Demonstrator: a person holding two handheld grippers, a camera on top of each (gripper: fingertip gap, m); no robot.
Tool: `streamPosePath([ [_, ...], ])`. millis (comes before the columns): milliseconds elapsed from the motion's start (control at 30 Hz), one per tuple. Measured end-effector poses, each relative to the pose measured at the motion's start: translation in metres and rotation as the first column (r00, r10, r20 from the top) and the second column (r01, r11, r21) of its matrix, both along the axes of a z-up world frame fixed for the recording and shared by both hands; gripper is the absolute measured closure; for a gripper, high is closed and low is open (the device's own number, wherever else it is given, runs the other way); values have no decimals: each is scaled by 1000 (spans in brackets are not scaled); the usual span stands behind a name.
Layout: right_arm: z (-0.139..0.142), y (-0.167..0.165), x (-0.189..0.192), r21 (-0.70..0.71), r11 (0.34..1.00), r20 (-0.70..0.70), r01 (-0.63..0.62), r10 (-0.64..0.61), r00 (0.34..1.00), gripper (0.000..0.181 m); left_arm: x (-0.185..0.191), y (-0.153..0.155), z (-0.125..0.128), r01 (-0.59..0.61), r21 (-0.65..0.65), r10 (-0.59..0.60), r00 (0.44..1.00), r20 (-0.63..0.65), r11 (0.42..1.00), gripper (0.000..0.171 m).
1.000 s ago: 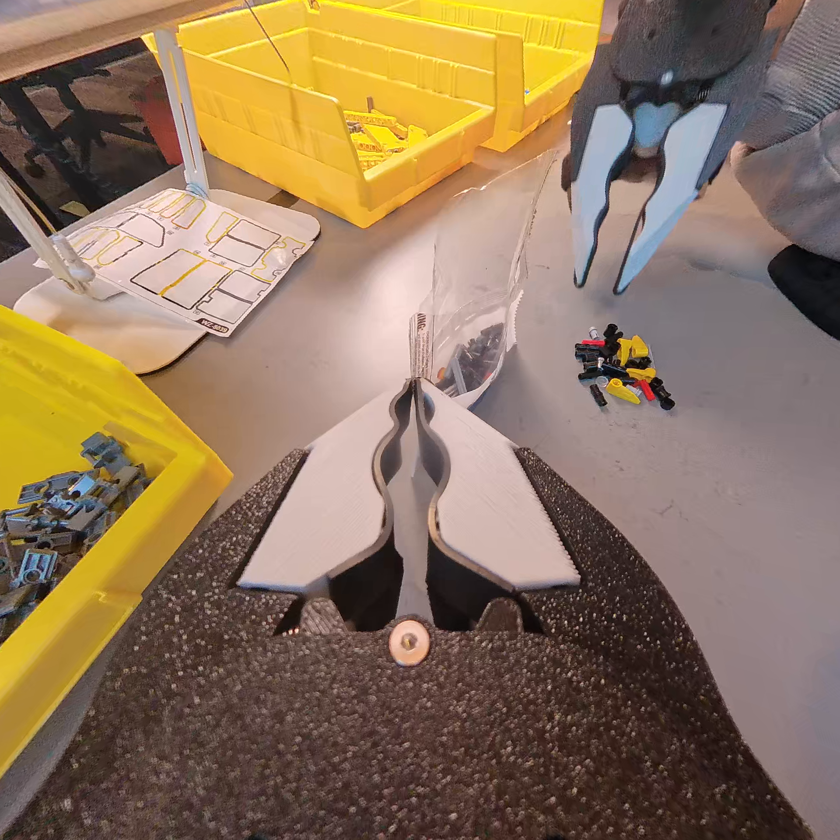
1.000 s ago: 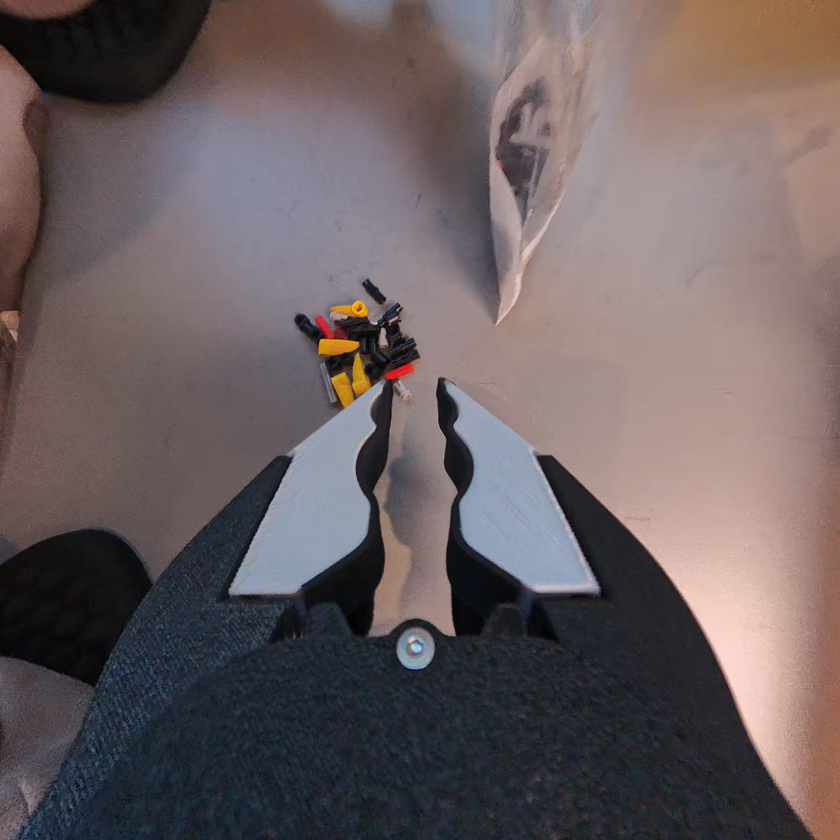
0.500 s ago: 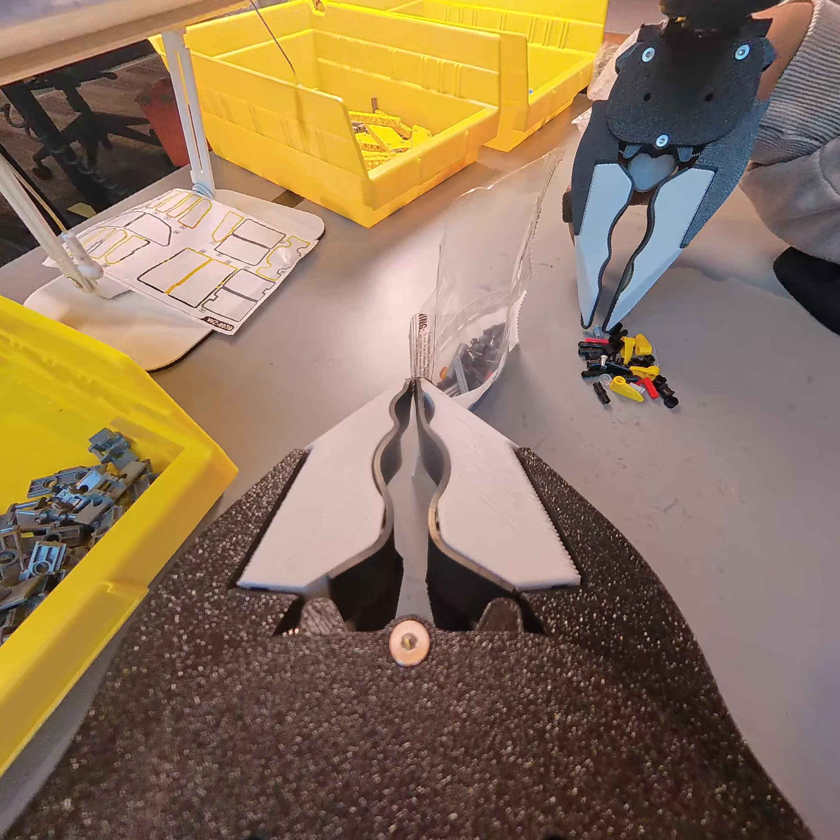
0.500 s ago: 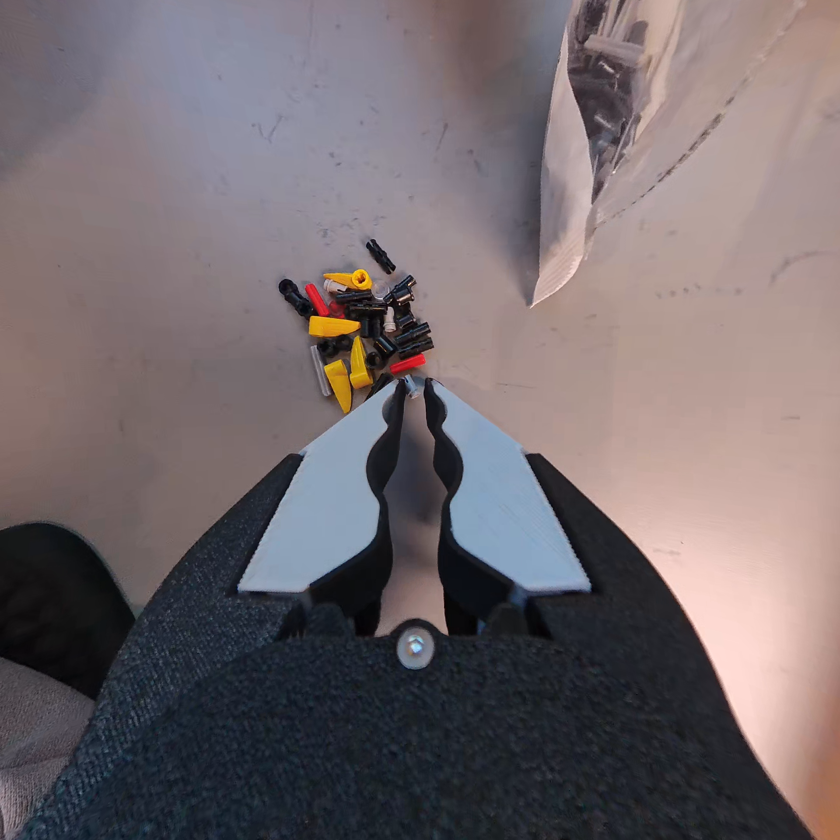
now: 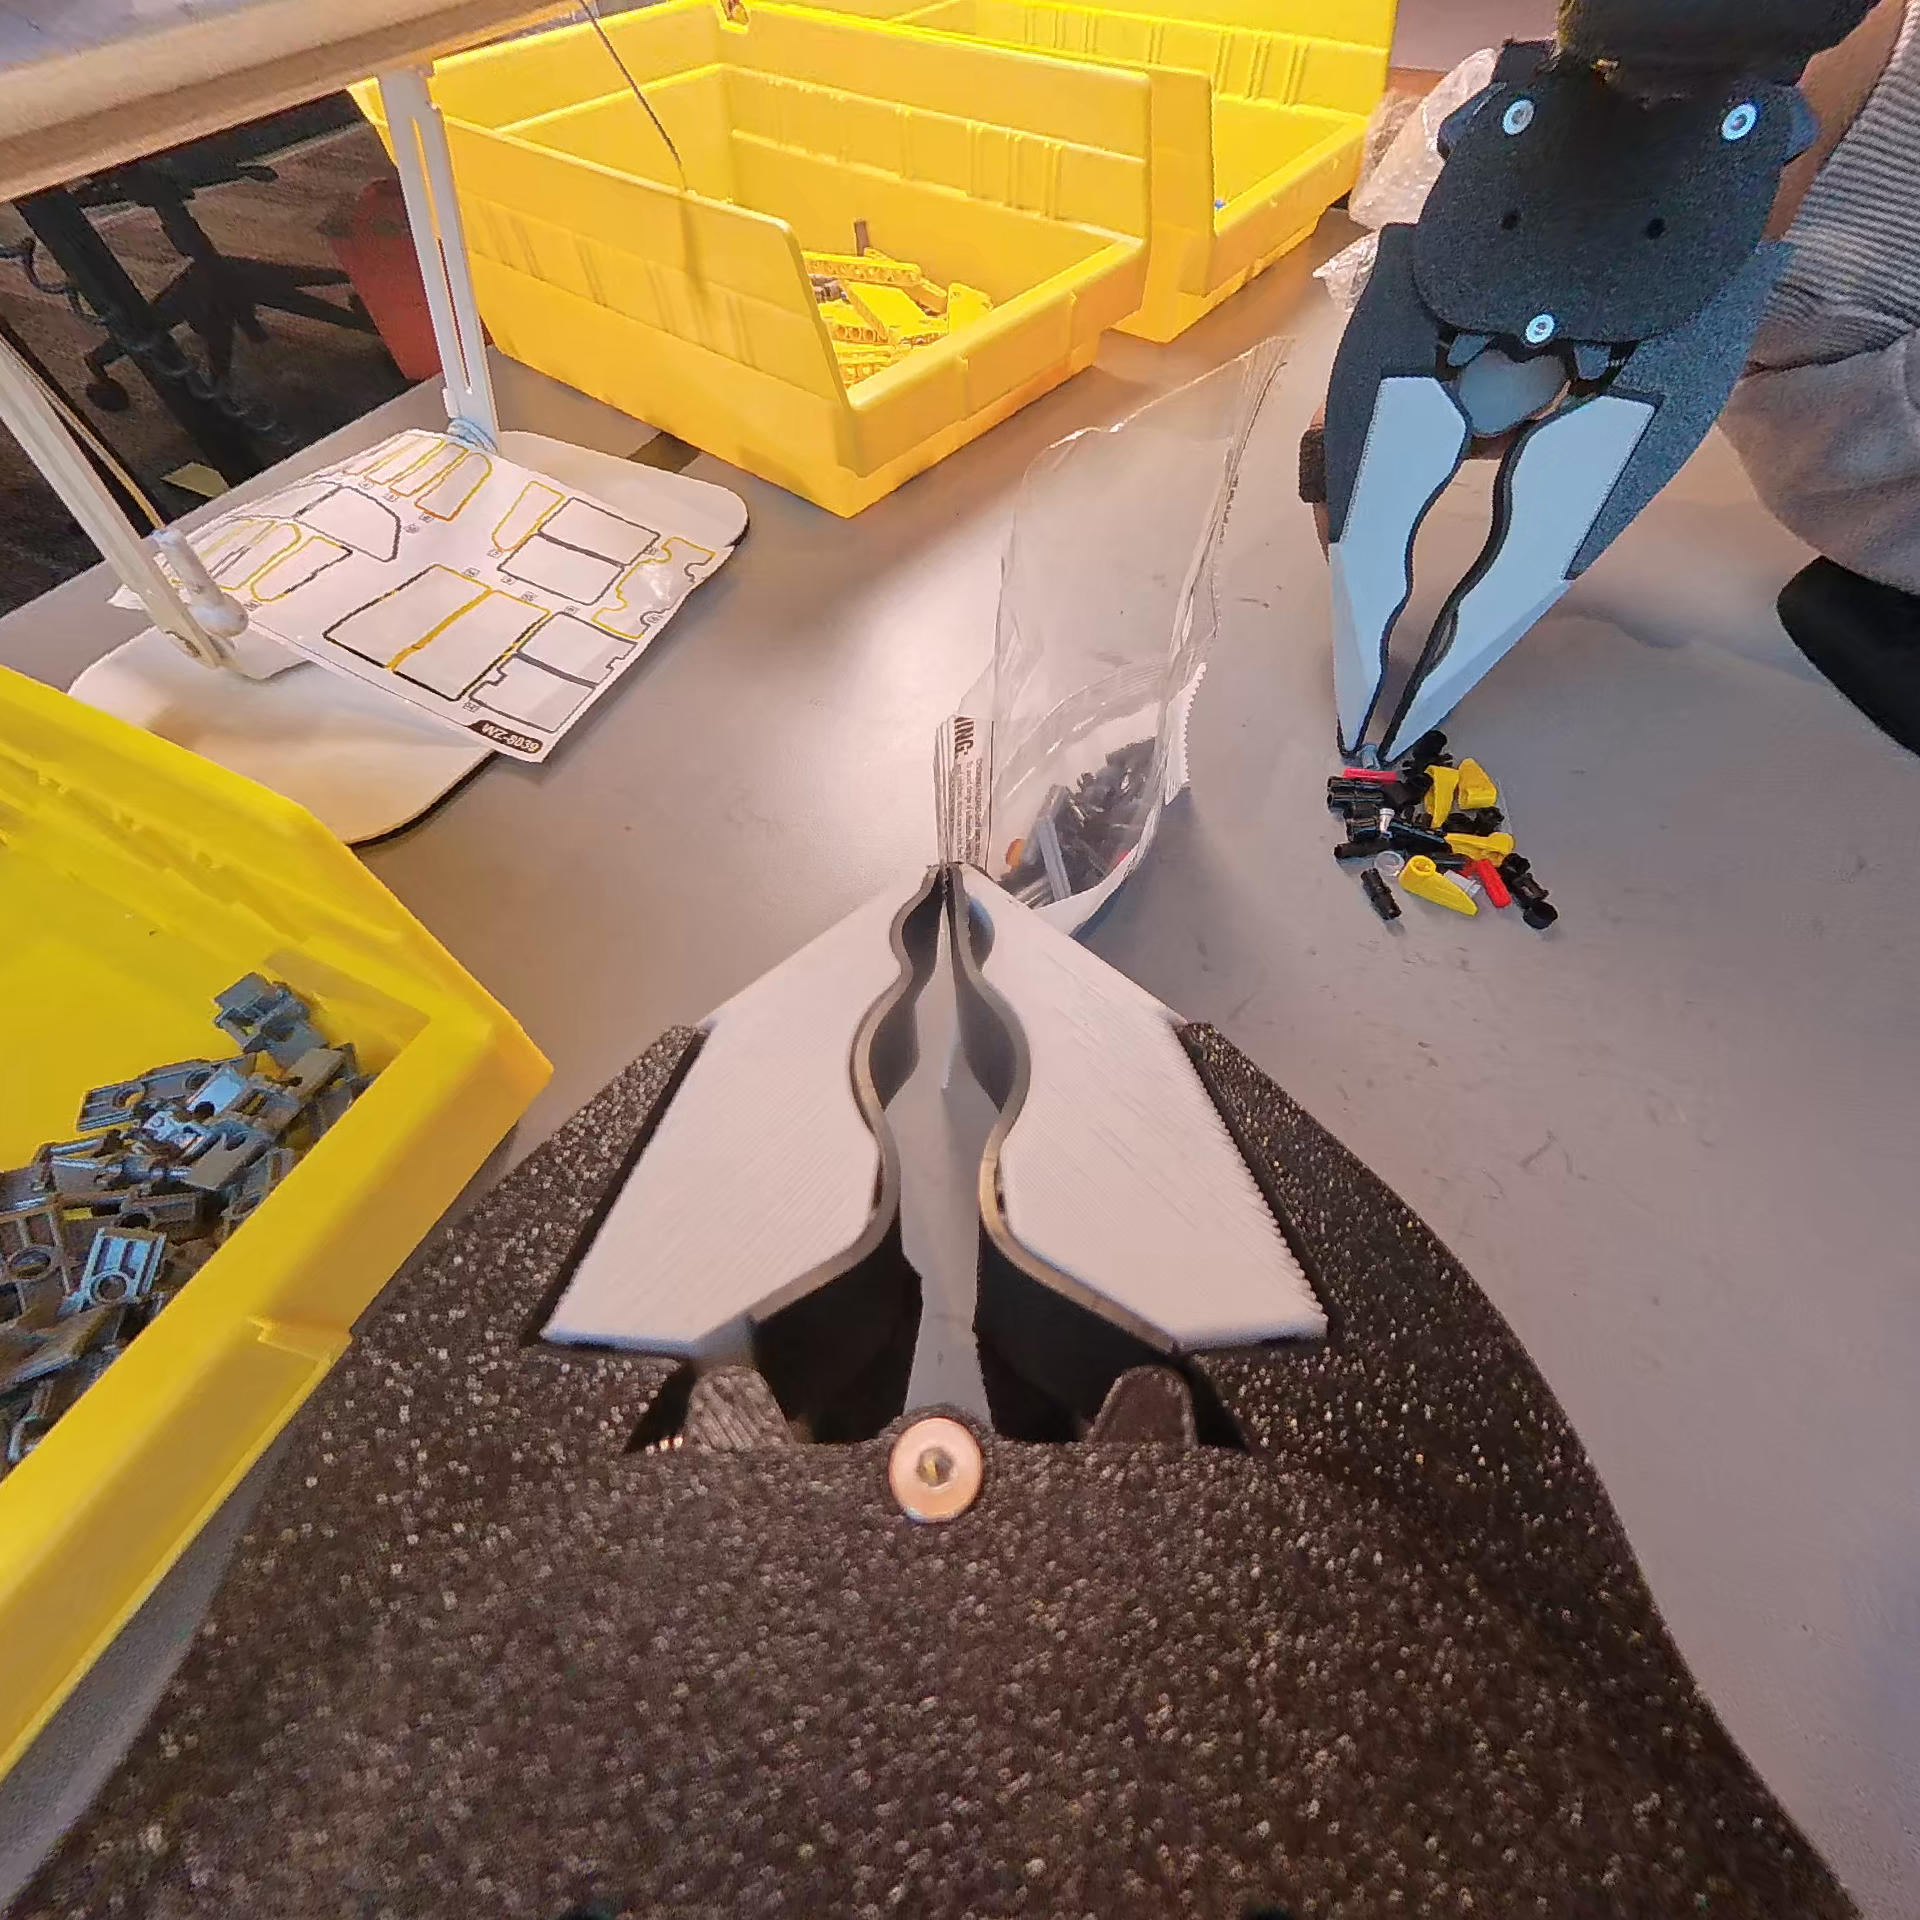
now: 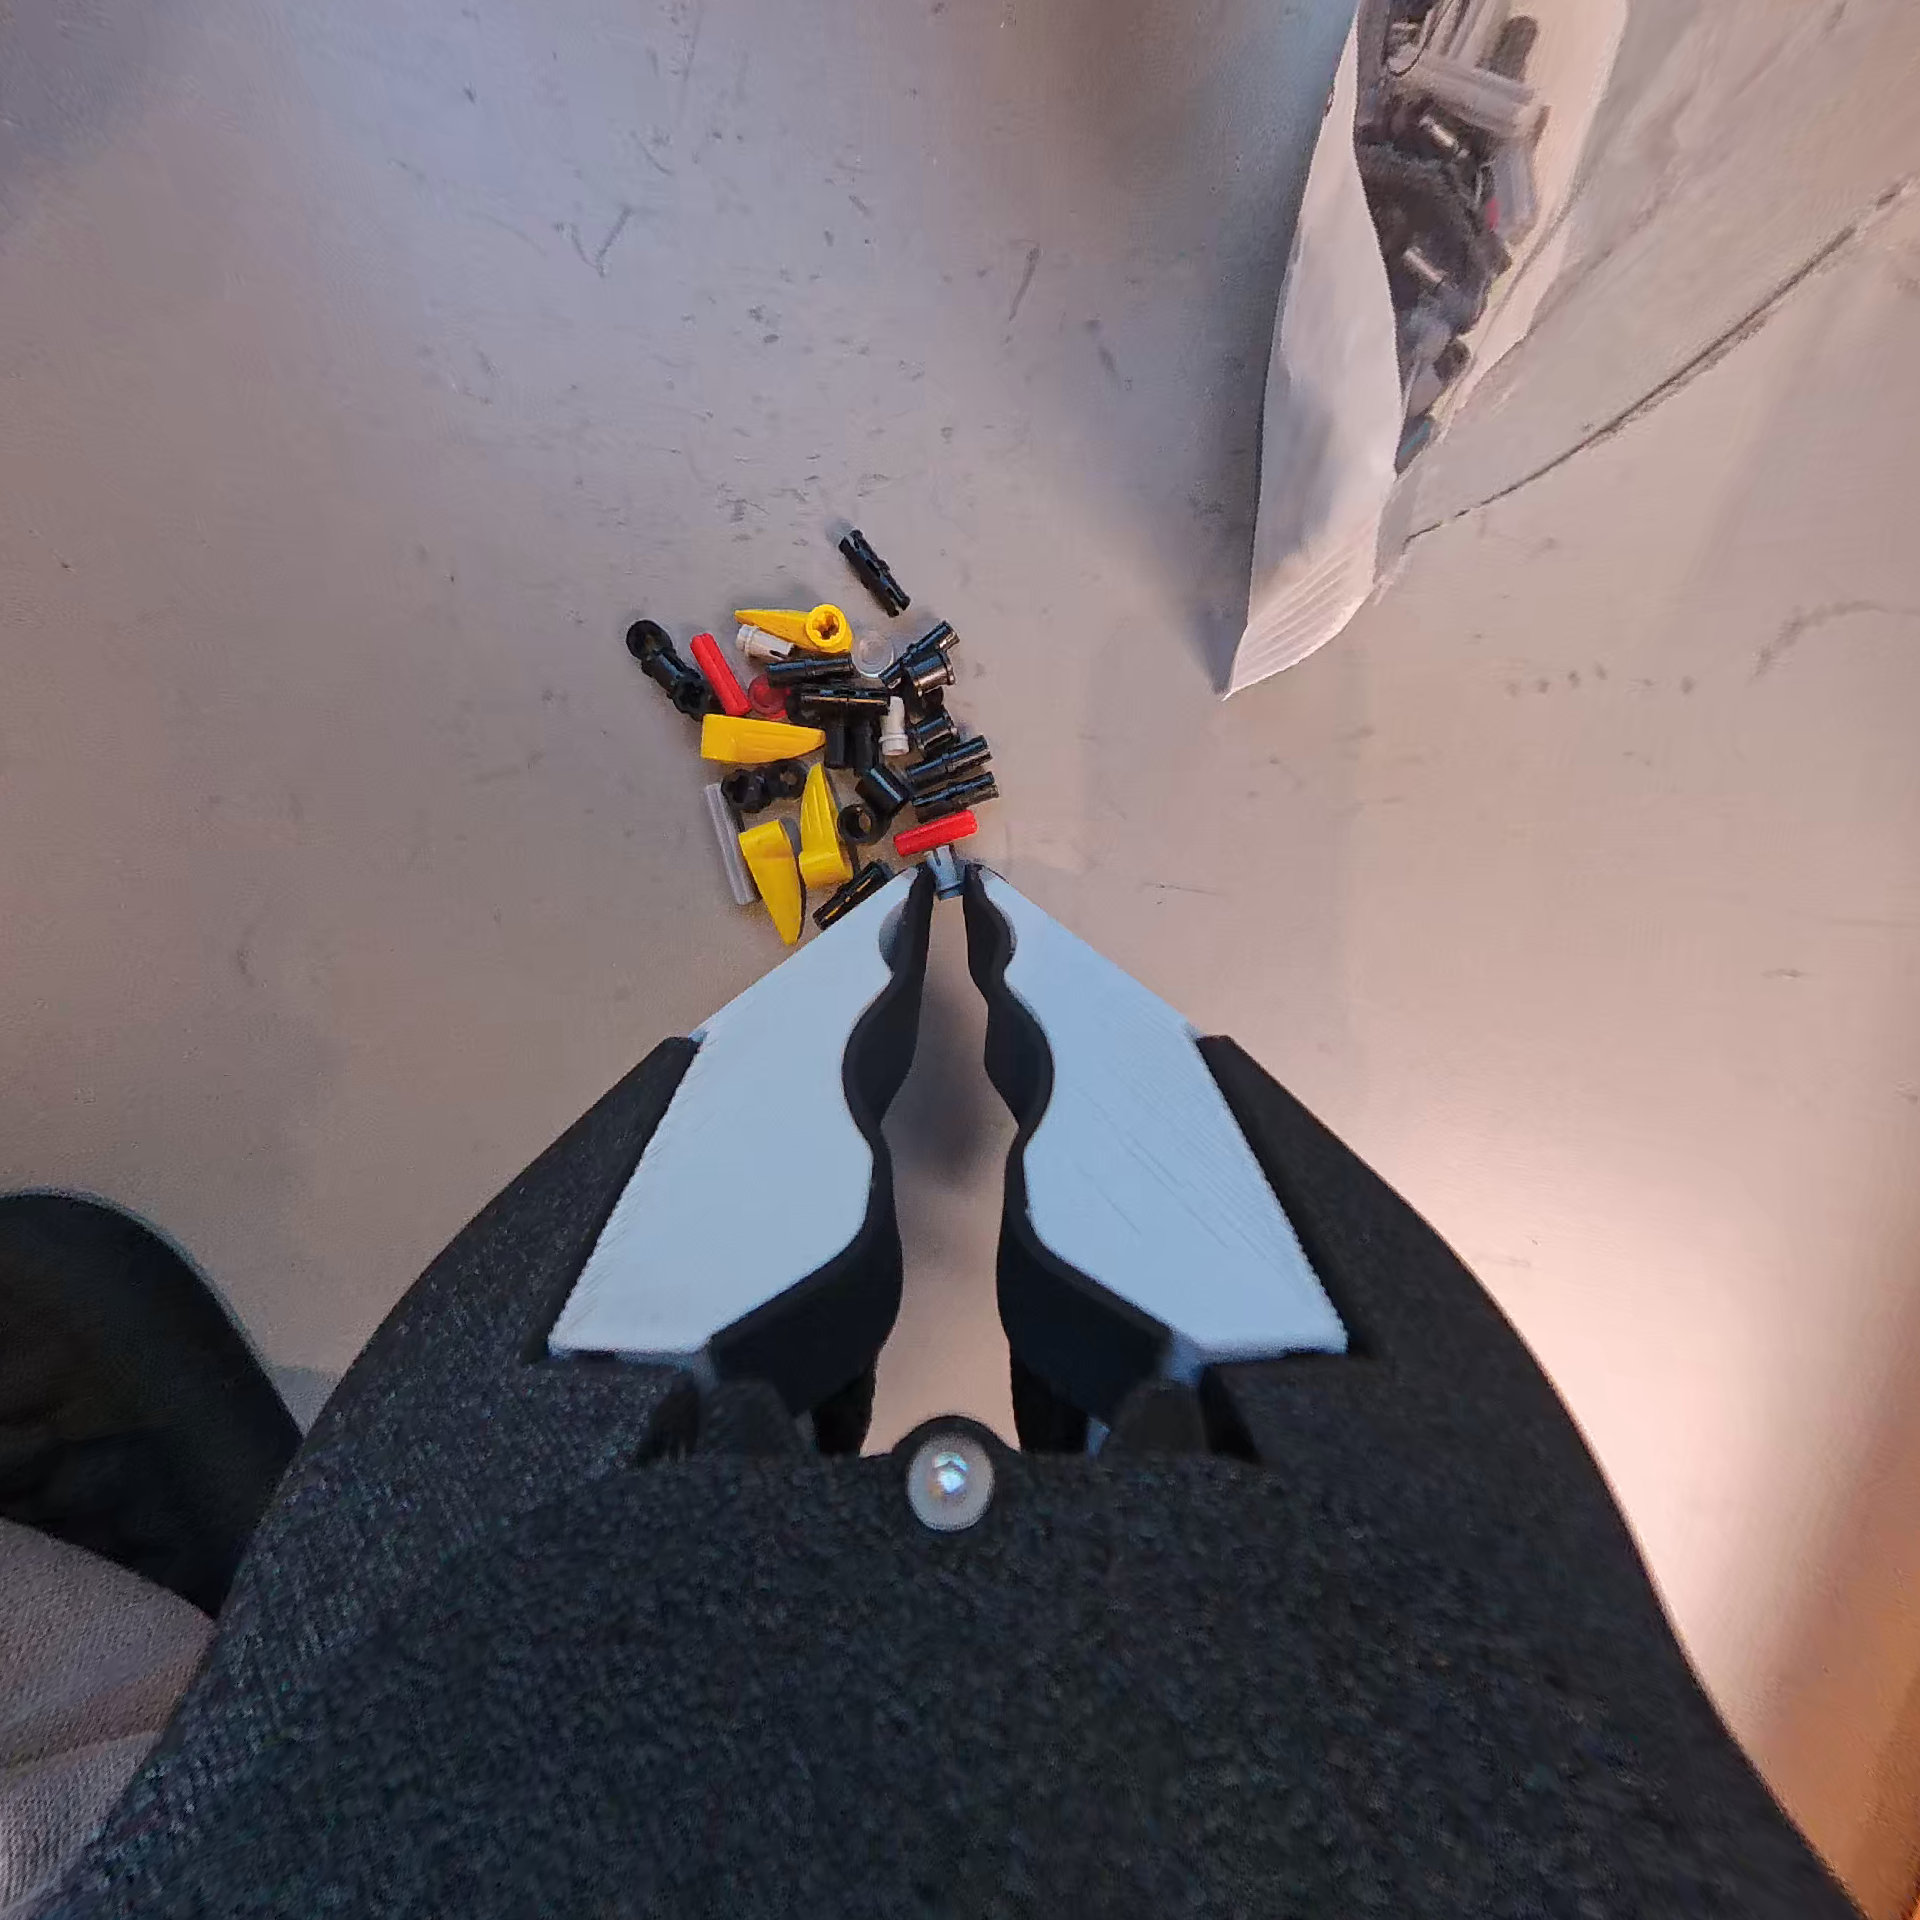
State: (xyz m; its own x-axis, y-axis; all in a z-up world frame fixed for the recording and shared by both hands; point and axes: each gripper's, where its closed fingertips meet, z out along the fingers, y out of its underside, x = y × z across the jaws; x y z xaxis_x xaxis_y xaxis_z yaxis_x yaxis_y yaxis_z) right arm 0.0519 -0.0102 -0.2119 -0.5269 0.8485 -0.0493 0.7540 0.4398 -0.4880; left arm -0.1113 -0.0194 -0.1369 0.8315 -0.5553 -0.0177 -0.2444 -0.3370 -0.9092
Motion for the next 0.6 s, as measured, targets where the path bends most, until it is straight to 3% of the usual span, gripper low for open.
streamPosePath([
  [67, 7, -1, -4, -20, 1000, -39, 1, -2, 999, 176, 1, 0, 0, 3, -1, -3, 1000, 0, 1000, 171],
  [133, 40, -6, -18, -81, 997, -194, -3, -13, 981, 176, 1, -1, 0, 5, -2, -5, 1000, -1, 1000, 171],
  [167, 65, -5, -30, -83, 997, -321, 0, -27, 947, 176, 1, -1, 0, 7, -2, -7, 1000, 1, 1000, 171],
  [233, 120, 1, -57, -91, 994, -565, 66, -106, 819, 176, 3, -1, 0, 18, 0, -18, 1000, 5, 1000, 171],
  [300, 156, 9, -77, -102, 982, -692, 157, -183, 699, 176, 6, -2, 0, 32, 2, -32, 999, 8, 999, 171],
  [367, 160, 15, -91, -68, 971, -715, 229, -208, 668, 175, 9, -2, 0, 40, 4, -40, 999, 11, 999, 171],
  [500, 130, 20, -106, 8, 960, -672, 280, -202, 712, 166, 14, -3, 1, 54, 9, -54, 999, 6, 999, 171],
  [600, 143, 21, -100, -55, 962, -704, 267, -227, 673, 162, 13, -3, 1, 52, 8, -52, 999, 6, 999, 171],
])
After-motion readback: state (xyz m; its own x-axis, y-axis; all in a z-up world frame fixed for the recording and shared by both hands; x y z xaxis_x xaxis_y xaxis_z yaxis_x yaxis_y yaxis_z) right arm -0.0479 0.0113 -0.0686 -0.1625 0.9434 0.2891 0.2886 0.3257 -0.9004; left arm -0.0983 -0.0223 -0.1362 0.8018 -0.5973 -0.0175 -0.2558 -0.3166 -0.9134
